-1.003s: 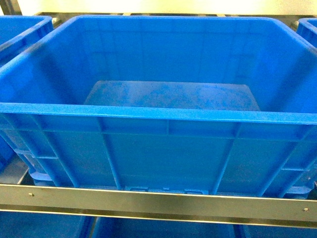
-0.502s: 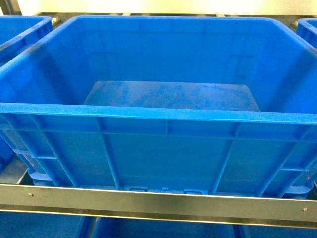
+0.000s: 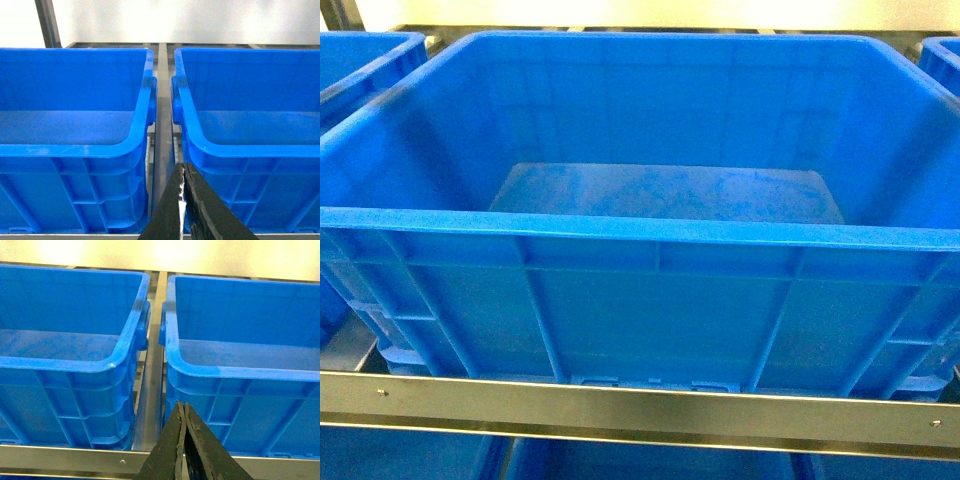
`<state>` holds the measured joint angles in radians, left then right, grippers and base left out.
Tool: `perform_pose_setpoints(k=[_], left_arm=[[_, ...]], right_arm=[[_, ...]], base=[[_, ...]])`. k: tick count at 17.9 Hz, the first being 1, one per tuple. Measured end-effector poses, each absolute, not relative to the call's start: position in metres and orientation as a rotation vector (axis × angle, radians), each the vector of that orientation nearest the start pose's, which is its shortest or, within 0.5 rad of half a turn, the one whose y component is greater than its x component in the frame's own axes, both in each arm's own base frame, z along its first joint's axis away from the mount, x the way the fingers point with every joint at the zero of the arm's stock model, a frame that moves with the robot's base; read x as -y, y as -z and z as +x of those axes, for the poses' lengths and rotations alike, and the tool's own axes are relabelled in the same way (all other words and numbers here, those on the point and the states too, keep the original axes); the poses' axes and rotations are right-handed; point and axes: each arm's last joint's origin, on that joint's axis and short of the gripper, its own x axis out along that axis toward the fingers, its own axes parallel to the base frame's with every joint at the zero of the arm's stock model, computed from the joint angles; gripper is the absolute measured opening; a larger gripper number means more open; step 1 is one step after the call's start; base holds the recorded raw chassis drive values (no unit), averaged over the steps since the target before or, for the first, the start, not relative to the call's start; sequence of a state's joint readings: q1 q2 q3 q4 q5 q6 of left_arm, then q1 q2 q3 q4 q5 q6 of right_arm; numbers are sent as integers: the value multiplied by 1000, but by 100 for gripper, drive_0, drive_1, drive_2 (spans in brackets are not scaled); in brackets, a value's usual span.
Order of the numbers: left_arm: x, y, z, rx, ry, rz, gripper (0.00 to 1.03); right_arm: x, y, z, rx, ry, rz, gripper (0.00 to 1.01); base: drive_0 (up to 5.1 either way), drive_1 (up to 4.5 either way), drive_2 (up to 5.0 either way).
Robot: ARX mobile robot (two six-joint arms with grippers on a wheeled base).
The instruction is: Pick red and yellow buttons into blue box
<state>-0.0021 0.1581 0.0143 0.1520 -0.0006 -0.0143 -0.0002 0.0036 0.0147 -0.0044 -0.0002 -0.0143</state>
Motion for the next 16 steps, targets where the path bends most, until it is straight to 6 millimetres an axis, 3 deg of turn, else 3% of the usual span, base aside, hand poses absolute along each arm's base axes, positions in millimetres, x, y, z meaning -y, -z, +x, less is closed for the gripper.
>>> perform_pose_setpoints(k=[1,2,12,14,16], left_arm=[[0,-164,101,-44,4,-14,2],[0,-168,97,11,3,-14,2],[0,-167,97,1,2,-11,2],[0,-167,97,1,2,-11,17],[0,-167,97,1,2,-11,59]], right_arm=[[0,-168,97,7,0,-14,2],[0,-168,97,7,0,-14,2],[0,-168,97,6,0,-15,2],[0,-168,97,6,0,-14,20],[0,-168,97,6,0,-14,64]], base=[[0,0,0],[0,0,0],[0,0,0],[0,0,0],[0,0,0]])
